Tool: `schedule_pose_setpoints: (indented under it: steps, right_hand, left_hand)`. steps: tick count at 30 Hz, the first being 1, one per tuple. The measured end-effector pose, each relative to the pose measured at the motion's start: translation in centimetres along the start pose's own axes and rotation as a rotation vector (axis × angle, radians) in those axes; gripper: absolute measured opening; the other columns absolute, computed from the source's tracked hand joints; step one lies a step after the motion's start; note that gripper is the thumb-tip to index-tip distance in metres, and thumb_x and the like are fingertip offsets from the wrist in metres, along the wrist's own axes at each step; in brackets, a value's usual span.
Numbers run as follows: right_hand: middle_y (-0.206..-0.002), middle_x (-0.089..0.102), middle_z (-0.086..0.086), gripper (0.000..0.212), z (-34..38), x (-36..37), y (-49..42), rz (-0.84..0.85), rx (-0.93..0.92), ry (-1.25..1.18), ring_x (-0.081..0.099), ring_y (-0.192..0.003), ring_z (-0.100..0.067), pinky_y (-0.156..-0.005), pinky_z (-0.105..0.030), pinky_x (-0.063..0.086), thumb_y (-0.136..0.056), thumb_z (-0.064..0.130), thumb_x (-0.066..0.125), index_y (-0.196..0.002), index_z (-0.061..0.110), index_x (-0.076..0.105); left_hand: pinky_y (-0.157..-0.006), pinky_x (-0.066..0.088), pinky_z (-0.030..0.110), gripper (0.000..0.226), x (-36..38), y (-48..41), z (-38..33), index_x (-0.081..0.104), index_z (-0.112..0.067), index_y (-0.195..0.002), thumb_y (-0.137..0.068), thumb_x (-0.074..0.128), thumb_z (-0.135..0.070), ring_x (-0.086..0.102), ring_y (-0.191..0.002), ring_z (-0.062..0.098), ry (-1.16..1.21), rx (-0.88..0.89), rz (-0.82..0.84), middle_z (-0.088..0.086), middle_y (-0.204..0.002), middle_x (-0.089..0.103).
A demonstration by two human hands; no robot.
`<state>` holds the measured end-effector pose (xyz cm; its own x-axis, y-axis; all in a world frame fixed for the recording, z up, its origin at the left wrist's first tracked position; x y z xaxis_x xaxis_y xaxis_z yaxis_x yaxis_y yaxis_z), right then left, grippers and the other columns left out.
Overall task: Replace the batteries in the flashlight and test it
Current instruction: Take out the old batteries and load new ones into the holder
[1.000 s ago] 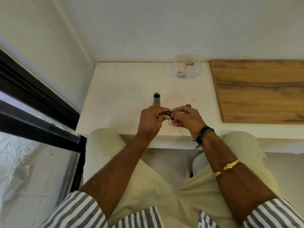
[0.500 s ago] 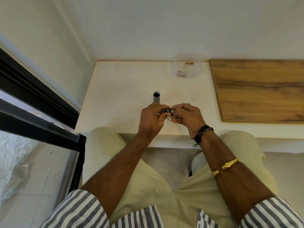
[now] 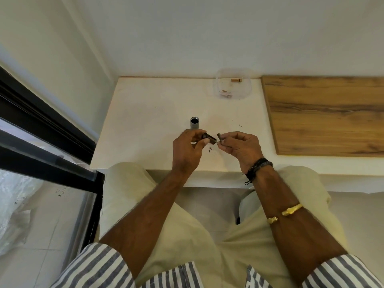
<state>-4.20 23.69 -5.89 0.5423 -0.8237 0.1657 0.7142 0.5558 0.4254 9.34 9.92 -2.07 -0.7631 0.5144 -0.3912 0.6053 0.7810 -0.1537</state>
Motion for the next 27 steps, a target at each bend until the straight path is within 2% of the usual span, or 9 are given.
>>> schedule_pose_setpoints:
  steps: [2, 4, 6, 9, 12, 15, 18, 22, 27]
  right_hand:
    - [-0.098, 0.076, -0.021, 0.015, 0.4, -1.0, -0.4, -0.018, -0.01, -0.066, 0.075, -0.089, -0.033, -0.079, -0.033, 0.063, -0.081, -0.014, 0.071, -0.09, -0.004, 0.075]
    - [-0.095, 0.075, -0.021, 0.018, 0.8, -2.7, -1.0, -0.1, -0.024, -0.127, 0.075, -0.089, -0.035, -0.078, -0.033, 0.063, -0.078, -0.016, 0.072, -0.089, -0.002, 0.074]
    - [-0.094, 0.074, -0.022, 0.022, 1.3, -4.7, -1.7, -0.213, -0.064, -0.107, 0.074, -0.089, -0.034, -0.081, -0.036, 0.063, -0.075, -0.014, 0.076, -0.089, 0.003, 0.075]
    - [-0.091, 0.075, -0.015, 0.025, 1.9, -7.1, -2.6, -0.37, -0.16, 0.135, 0.072, -0.082, -0.023, -0.081, -0.035, 0.063, -0.073, -0.005, 0.08, -0.087, 0.015, 0.077]
    - [-0.087, 0.077, -0.006, 0.021, 2.3, -8.1, -3.0, -0.488, -0.22, 0.444, 0.074, -0.085, -0.023, -0.078, -0.032, 0.062, -0.077, 0.003, 0.077, -0.093, 0.017, 0.079]
    - [-0.092, 0.077, -0.005, 0.019, 2.4, -7.8, -3.3, -0.509, -0.247, 0.612, 0.073, -0.089, -0.022, -0.086, -0.041, 0.061, -0.082, 0.006, 0.075, -0.099, 0.013, 0.078]
    - [-0.094, 0.078, -0.002, 0.019, 2.4, -7.4, -3.3, -0.515, -0.25, 0.711, 0.073, -0.092, -0.02, -0.087, -0.04, 0.06, -0.083, 0.011, 0.076, -0.101, 0.016, 0.078]
    - [-0.096, 0.079, -0.001, 0.019, 2.2, -6.6, -3.1, -0.488, -0.25, 0.819, 0.072, -0.093, -0.021, -0.086, -0.037, 0.06, -0.083, 0.016, 0.075, -0.102, 0.019, 0.078]
    - [-0.098, 0.078, -0.001, 0.022, 2.4, -6.4, -2.9, -0.465, -0.261, 0.823, 0.072, -0.091, -0.02, -0.088, -0.037, 0.059, -0.082, 0.018, 0.077, -0.104, 0.018, 0.077]
  left_hand:
    - [-0.078, 0.059, 0.022, 0.02, 0.3, -0.1, 1.8, 0.07, -0.009, -0.11, -0.091, 0.07, -0.013, 0.07, -0.089, 0.006, 0.149, -0.13, 0.017, 0.001, -0.101, 0.072]
    - [-0.081, 0.062, 0.038, 0.021, 1.4, 0.2, 3.6, 0.067, -0.004, -0.115, -0.095, 0.065, -0.008, 0.073, -0.095, 0.02, 0.418, -0.332, 0.082, 0.011, -0.107, 0.071]
    - [-0.082, 0.061, 0.044, 0.021, 2.6, 0.9, 4.6, 0.061, -0.002, -0.119, -0.099, 0.058, -0.006, 0.072, -0.101, 0.03, 0.686, -0.507, 0.134, 0.022, -0.114, 0.069]
    - [-0.082, 0.06, 0.049, 0.022, 3.7, 1.8, 5.3, 0.058, -0.005, -0.121, -0.104, 0.045, -0.003, 0.068, -0.107, 0.04, 0.946, -0.71, 0.141, 0.026, -0.116, 0.066]
    - [-0.085, 0.059, 0.052, 0.028, 4.7, 2.9, 6.0, 0.06, 0.0, -0.123, -0.104, 0.04, 0.002, 0.068, -0.107, 0.042, 1.109, -0.874, 0.129, 0.026, -0.115, 0.064]
    - [-0.088, 0.059, 0.048, 0.027, 5.1, 3.6, 5.9, 0.058, 0.002, -0.127, -0.103, 0.048, -0.006, 0.07, -0.101, 0.037, 1.122, -0.91, 0.159, 0.025, -0.112, 0.065]
    - [-0.082, 0.061, 0.042, 0.026, 5.2, 3.4, 5.5, 0.056, 0.0, -0.126, -0.102, 0.051, -0.008, 0.072, -0.098, 0.033, 1.07, -0.869, 0.202, 0.021, -0.111, 0.069]
    - [-0.084, 0.06, 0.044, 0.026, 5.8, 3.4, 4.6, 0.053, 0.003, -0.127, -0.103, 0.045, -0.005, 0.069, -0.107, 0.036, 1.158, -0.878, 0.278, 0.023, -0.117, 0.069]
    - [-0.087, 0.058, 0.047, 0.027, 5.9, 3.4, 3.5, 0.059, 0.0, -0.126, -0.101, 0.048, -0.002, 0.069, -0.104, 0.034, 1.131, -0.811, 0.364, 0.016, -0.103, 0.068]
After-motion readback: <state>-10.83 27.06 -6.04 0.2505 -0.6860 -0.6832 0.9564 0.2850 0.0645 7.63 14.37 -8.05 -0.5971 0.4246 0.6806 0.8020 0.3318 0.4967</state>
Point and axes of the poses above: each hand's wrist, its own y-axis away from the middle knuckle, its own x-axis out of the palm, z = x × y, the point moved 10 cm from there along -y, towards the middle knuckle
